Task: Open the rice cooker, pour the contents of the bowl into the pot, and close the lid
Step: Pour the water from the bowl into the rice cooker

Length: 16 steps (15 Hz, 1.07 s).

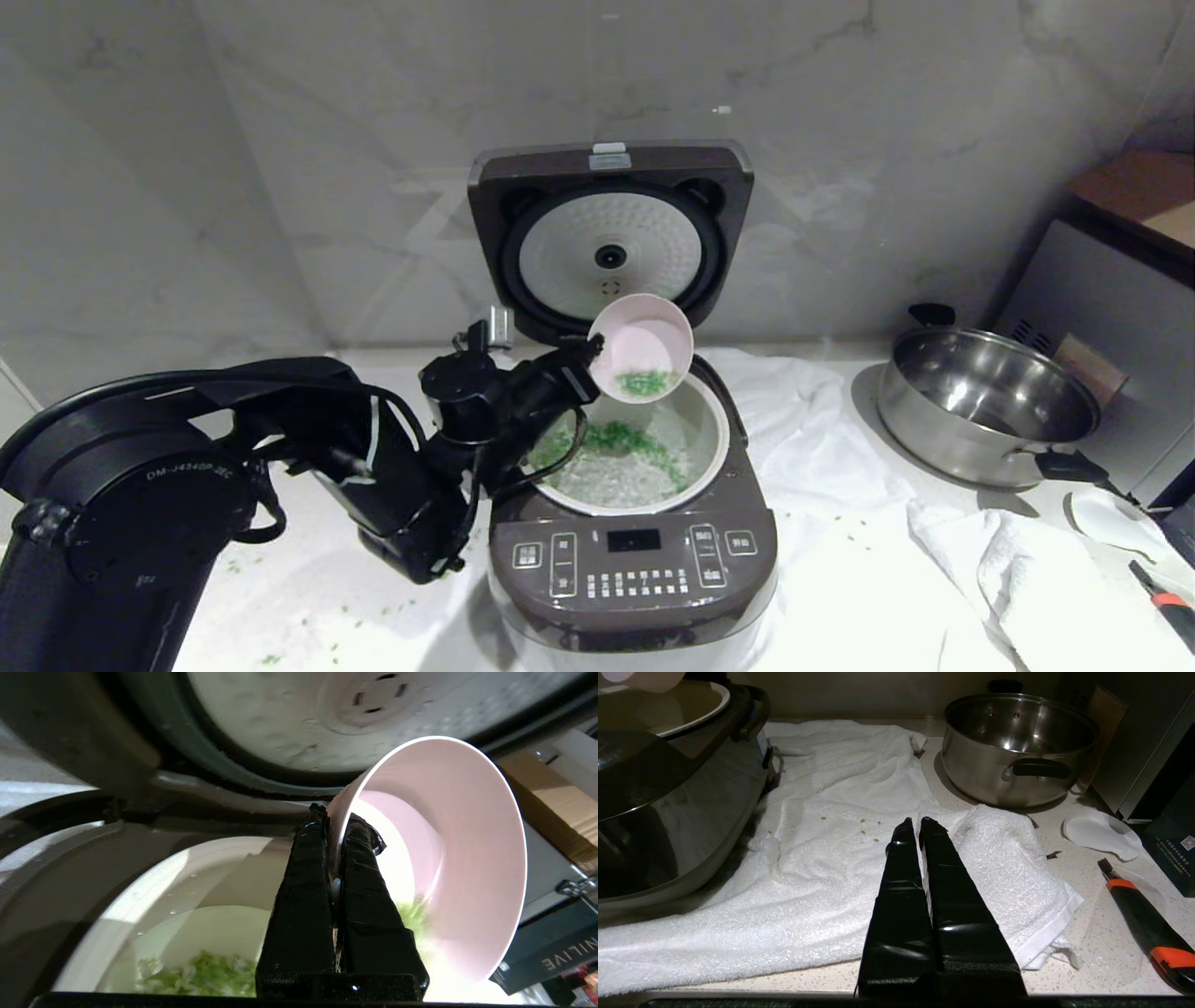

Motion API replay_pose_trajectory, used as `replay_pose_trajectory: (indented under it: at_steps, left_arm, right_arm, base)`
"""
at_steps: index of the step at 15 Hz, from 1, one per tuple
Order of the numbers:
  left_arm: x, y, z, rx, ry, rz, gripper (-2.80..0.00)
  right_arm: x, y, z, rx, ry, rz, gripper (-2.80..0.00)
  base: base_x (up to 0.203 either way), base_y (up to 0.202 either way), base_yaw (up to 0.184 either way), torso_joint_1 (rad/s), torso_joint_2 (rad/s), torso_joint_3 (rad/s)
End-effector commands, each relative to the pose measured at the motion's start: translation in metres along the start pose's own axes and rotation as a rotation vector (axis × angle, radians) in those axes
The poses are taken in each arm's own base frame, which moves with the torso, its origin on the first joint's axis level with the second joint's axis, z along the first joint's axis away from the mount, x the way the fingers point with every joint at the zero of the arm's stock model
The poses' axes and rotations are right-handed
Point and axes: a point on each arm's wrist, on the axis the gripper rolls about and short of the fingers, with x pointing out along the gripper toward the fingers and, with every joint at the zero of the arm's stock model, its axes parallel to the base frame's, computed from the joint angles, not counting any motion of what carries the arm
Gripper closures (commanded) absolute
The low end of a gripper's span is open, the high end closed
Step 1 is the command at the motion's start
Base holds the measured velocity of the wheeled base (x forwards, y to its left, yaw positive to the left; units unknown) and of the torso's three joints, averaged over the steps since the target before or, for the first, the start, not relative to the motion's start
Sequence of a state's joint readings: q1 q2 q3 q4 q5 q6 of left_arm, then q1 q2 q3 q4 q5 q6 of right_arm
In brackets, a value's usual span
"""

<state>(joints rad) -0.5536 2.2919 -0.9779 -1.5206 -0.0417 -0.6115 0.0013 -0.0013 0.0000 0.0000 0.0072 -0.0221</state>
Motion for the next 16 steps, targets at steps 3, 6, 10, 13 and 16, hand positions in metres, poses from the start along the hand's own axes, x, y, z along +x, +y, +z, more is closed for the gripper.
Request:
replay_pose_trajectory:
  at_steps: [3, 6, 10, 13, 16]
  left_arm:
    - [-0.002, -0.005, 0.015, 0.002, -0.036, -0.017, 0.00]
    - [-0.006, -0.002, 0.022, 0.038, -0.039, -0.009, 0.00]
    - [-0.029, -0.003, 0.034, 0.078, 0.029, -0.039, 0.00]
    - [-0.047, 0.001, 0.042, 0.116, 0.065, -0.036, 0.00]
    - [-0.063, 0.001, 0.059, 0.129, 0.077, -0.058, 0.00]
  right_arm:
    - [0.000, 0.000, 0.000, -0.001, 0.000, 0.001, 0.00]
    - [0.000, 0.000, 0.000, -0.001, 0.000, 0.001, 0.00]
    - [0.000, 0.000, 0.000, -0.001, 0.000, 0.001, 0.00]
    - [0.000, 0.000, 0.000, -0.001, 0.000, 0.001, 0.00]
    - [0.000, 0.000, 0.000, -0.001, 0.000, 0.001, 0.00]
  base:
    - [0.000, 0.000, 0.000, 0.000, 0.00, 0.000]
    - [0.000, 0.000, 0.000, 0.000, 0.00, 0.000]
    - [0.000, 0.000, 0.000, 0.000, 0.00, 0.000]
    - [0.000, 0.000, 0.000, 0.000, 0.00, 0.000]
    - [0.000, 0.000, 0.000, 0.000, 0.00, 0.000]
